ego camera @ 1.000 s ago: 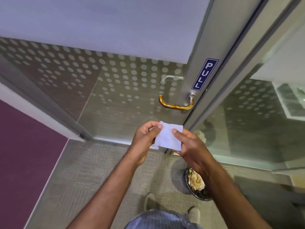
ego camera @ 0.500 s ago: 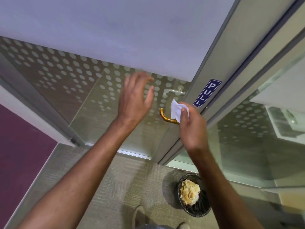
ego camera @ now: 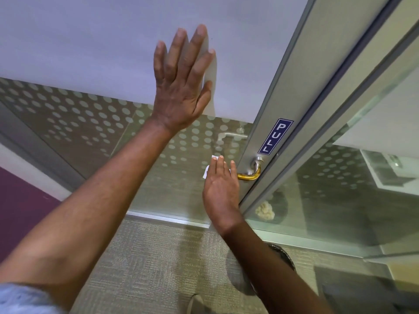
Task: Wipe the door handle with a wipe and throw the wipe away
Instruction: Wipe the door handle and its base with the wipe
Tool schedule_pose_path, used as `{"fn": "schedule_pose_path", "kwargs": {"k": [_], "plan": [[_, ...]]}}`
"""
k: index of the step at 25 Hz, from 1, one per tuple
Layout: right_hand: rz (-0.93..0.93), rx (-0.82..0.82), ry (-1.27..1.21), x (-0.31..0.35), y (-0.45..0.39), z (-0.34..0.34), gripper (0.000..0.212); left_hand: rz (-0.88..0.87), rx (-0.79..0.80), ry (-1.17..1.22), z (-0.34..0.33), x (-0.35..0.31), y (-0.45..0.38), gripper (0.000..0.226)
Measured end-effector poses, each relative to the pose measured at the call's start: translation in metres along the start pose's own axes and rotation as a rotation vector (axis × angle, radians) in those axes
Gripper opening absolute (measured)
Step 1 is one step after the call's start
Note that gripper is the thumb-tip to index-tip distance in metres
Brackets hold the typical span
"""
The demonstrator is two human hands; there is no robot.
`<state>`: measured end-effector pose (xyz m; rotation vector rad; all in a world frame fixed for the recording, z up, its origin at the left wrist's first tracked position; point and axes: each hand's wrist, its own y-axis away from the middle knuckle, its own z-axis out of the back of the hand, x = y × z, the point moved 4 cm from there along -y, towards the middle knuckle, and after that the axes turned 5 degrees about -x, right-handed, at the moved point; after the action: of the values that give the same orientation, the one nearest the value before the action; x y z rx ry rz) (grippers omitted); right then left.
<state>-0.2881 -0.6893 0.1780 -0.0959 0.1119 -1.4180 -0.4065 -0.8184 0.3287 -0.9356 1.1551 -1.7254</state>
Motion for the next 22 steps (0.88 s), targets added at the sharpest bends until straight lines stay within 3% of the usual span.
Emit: {"fn": "schedule_pose_path", "kwargs": {"k": [3, 6, 10, 17, 21, 22], "plan": [[0.034, 0.057, 0.12, 0.0, -0.01, 0.003, 0.081, -0.001, -0.043, -0.032, -0.006, 0.0, 0.002, 0.055], [0.027, 0.033, 0.217, 0.002, -0.013, 0.005, 0.085, -0.008, -0.076, -0.042, -0.008, -0.001, 0.001, 0.054], [0.041, 0.135, 0.379, 0.006, -0.018, 0.002, 0.058, -0.013, -0.078, -0.032, -0.01, 0.002, 0.004, 0.054], [-0.166, 0.09, -0.011, -0.004, -0.049, -0.002, 0.005, -0.044, -0.072, -0.058, -0.017, 0.003, 0.005, 0.06], [-0.174, 0.023, 0.011, -0.005, -0.039, -0.002, 0.009, -0.049, -0.074, -0.061, -0.016, 0.001, 0.004, 0.06], [-0.142, 0.032, 0.114, -0.005, -0.029, -0.003, 0.031, -0.052, -0.072, -0.06, -0.016, 0.002, 0.005, 0.06]]}}
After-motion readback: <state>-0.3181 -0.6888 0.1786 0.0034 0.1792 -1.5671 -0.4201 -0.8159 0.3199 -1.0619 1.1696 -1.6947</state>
